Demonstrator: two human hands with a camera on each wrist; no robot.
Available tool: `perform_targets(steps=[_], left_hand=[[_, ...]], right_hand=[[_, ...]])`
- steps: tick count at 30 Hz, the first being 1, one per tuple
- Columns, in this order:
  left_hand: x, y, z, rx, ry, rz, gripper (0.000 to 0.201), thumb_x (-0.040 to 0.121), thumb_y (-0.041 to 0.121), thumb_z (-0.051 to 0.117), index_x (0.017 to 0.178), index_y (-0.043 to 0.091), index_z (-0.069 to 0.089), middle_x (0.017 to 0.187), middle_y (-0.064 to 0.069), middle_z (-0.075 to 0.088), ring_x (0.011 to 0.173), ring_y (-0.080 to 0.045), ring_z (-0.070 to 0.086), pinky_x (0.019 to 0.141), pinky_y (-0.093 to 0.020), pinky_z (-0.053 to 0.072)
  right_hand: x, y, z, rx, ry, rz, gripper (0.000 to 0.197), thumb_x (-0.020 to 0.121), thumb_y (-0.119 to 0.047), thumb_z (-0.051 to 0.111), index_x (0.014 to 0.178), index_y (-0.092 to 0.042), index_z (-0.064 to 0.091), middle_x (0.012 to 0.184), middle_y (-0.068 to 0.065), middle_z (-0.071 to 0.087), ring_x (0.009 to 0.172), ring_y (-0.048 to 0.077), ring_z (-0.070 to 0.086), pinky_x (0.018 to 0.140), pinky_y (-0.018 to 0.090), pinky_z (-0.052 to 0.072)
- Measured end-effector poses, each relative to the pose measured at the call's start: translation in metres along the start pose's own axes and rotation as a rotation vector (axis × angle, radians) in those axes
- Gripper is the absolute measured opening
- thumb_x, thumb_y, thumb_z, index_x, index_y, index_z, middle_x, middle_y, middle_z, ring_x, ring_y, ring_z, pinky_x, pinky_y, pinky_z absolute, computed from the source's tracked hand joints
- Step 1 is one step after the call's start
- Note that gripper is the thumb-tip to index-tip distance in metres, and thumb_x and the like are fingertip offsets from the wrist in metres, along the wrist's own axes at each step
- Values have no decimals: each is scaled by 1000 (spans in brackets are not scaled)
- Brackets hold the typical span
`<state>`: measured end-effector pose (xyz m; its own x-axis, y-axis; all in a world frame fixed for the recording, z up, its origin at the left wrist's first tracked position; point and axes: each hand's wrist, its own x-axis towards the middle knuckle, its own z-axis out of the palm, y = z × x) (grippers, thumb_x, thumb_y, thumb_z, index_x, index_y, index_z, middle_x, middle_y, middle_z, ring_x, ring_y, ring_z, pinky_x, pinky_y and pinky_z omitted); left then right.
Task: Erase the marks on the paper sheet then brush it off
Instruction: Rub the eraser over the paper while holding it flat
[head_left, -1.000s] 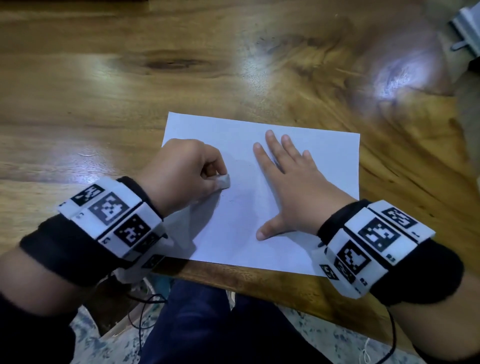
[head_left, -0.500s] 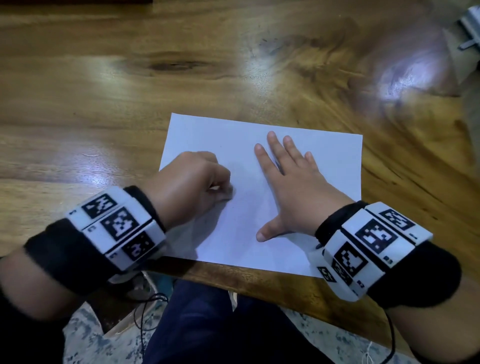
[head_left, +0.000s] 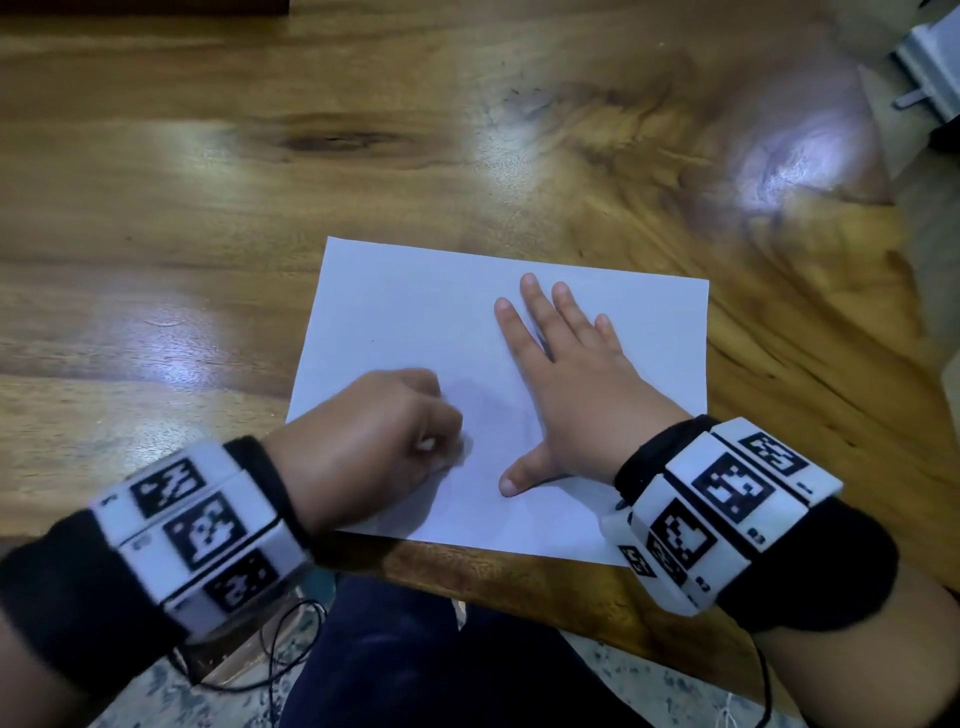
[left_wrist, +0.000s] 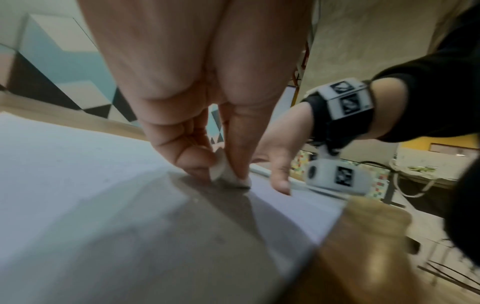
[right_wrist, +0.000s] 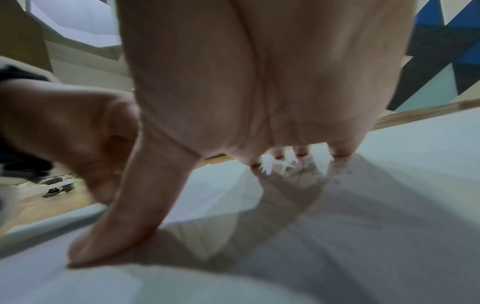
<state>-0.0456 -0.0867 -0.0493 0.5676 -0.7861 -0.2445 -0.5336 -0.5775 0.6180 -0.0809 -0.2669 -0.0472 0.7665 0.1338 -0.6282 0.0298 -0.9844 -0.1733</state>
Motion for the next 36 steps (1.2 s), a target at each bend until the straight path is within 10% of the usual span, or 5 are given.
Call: perform_targets(steps=[10, 15, 22, 29, 36], left_hand=[[29, 3, -9, 109, 100, -1, 12, 75, 21, 64, 65, 14, 66, 68, -5, 54, 60, -22, 49, 60, -29, 39], [-7, 13, 3, 10, -204, 22, 16, 72, 28, 51, 69, 20, 66, 71, 4, 49, 60, -8, 46, 58, -16, 33], [45, -2, -20, 178, 114, -17, 7, 74, 18, 63, 72, 11, 64, 73, -9, 54, 68, -30, 54, 62, -27, 34], [-3, 12, -3, 31, -226, 57, 14, 72, 24, 55, 73, 17, 67, 74, 1, 51, 62, -12, 49, 58, -13, 32], [53, 2, -24, 185, 132, -66, 8, 78, 17, 59, 78, 10, 61, 77, -7, 50, 73, -28, 51, 63, -27, 30]], right_hand=[[0, 0, 1, 12, 16, -7, 143, 57, -65, 76, 144, -20, -30, 148, 4, -42, 138, 25, -34, 115, 45, -12], [0, 1, 2, 14, 15, -7, 143, 58, -65, 75, 143, -20, -31, 147, 3, -43, 137, 24, -36, 114, 45, -14], [1, 0, 2, 1, 17, -2, 143, 58, -65, 75, 143, -21, -31, 147, 3, -43, 138, 25, -35, 113, 44, -14], [-1, 0, 0, 16, 9, -3, 142, 59, -64, 75, 143, -20, -31, 146, 3, -44, 137, 24, -36, 113, 44, -15], [0, 1, 2, 6, 30, -8, 143, 58, -64, 76, 144, -21, -30, 148, 3, -42, 138, 25, -34, 113, 44, -14]])
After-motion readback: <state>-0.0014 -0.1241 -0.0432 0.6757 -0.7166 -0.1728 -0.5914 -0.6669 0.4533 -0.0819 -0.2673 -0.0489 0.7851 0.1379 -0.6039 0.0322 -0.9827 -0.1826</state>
